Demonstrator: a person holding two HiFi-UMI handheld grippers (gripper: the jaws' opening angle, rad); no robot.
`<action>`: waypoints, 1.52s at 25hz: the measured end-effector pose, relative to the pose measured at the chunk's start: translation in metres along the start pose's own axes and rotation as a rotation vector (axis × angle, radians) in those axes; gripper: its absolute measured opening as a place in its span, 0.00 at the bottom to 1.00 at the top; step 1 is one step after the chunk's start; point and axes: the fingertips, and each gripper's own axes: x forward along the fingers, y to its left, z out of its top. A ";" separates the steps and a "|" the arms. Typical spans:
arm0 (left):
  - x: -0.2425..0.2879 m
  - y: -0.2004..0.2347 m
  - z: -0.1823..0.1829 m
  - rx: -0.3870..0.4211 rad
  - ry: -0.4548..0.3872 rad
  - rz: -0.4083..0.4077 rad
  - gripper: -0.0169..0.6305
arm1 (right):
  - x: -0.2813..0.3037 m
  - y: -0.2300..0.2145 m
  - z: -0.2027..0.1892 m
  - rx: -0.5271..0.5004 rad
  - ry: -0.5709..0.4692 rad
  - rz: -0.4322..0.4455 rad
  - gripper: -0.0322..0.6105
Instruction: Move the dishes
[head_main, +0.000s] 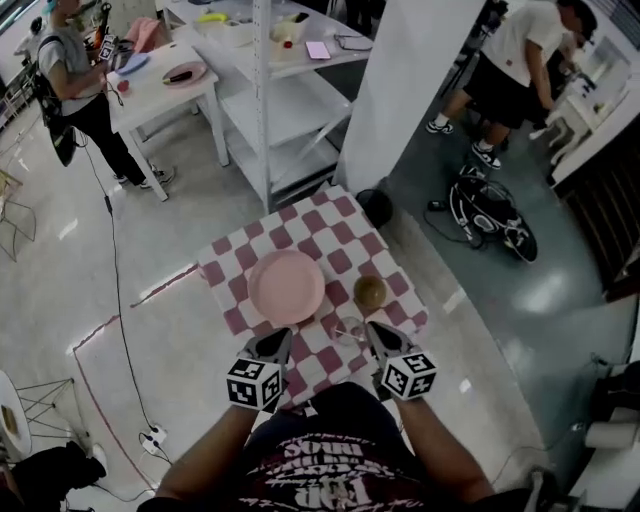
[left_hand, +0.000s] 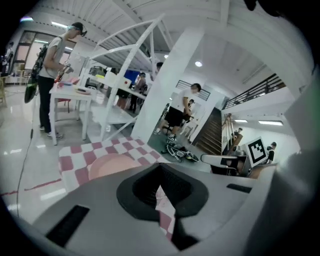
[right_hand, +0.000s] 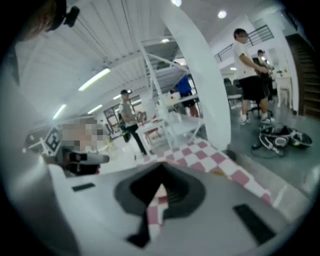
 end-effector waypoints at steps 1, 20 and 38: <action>0.003 -0.007 0.007 0.016 -0.026 -0.025 0.06 | -0.006 0.009 0.008 -0.029 -0.032 0.007 0.10; 0.089 -0.055 -0.043 -0.093 0.076 0.187 0.06 | -0.033 -0.040 0.038 -0.327 -0.027 0.244 0.11; 0.160 -0.025 -0.149 -0.263 0.355 0.425 0.34 | -0.014 -0.075 0.029 -0.344 0.073 0.456 0.11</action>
